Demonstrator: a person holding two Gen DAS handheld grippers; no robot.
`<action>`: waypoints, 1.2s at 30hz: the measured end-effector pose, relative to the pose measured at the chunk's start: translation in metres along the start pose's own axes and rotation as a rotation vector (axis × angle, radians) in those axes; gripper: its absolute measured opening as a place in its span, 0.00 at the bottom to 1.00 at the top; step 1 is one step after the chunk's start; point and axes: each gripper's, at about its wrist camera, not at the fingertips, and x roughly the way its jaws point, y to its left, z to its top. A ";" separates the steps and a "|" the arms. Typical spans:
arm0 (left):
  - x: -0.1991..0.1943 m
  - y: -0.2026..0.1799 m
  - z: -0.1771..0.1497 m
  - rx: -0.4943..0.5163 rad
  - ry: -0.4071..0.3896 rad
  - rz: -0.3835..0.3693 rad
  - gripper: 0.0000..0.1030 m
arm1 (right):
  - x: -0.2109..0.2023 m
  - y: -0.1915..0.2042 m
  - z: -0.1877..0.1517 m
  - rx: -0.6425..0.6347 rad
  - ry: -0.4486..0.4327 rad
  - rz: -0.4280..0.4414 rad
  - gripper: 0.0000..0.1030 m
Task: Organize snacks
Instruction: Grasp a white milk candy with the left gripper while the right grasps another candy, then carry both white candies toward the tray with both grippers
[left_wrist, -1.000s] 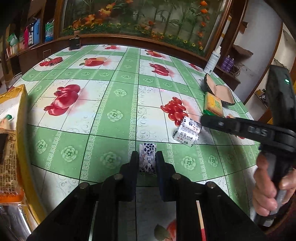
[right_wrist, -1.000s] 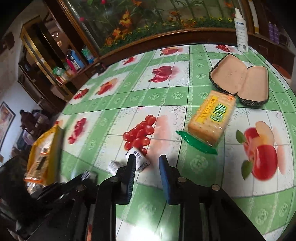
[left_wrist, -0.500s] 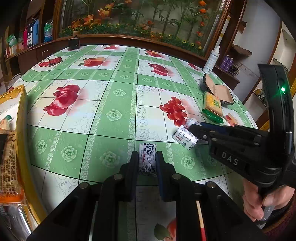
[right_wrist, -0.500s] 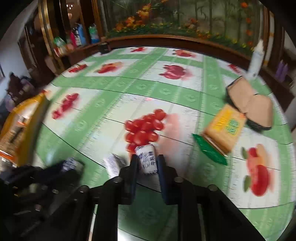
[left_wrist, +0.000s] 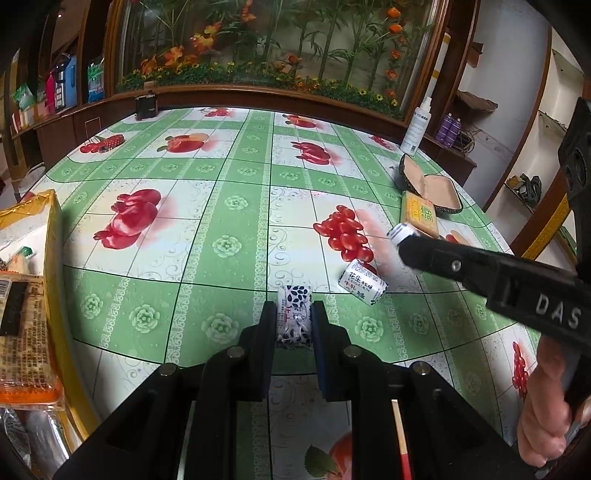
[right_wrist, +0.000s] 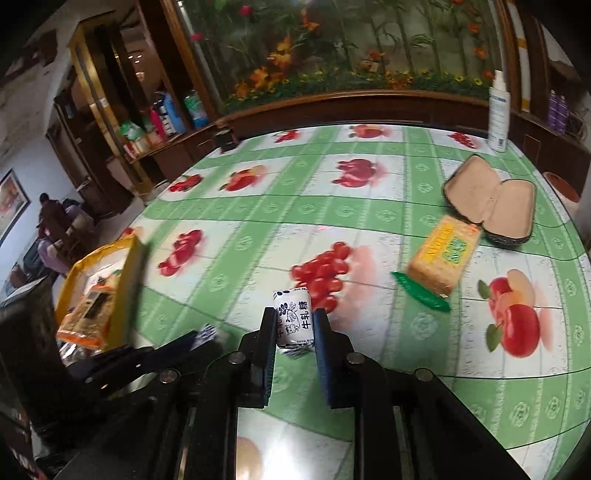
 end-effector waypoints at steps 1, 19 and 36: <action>0.000 0.000 0.000 0.001 -0.002 0.002 0.17 | 0.000 0.002 -0.001 -0.005 0.003 0.005 0.20; -0.007 -0.004 -0.001 0.027 -0.043 0.049 0.17 | 0.001 0.008 -0.005 -0.007 0.008 0.031 0.20; -0.015 -0.006 -0.001 0.037 -0.078 0.079 0.17 | -0.009 0.014 -0.002 -0.003 -0.014 0.054 0.20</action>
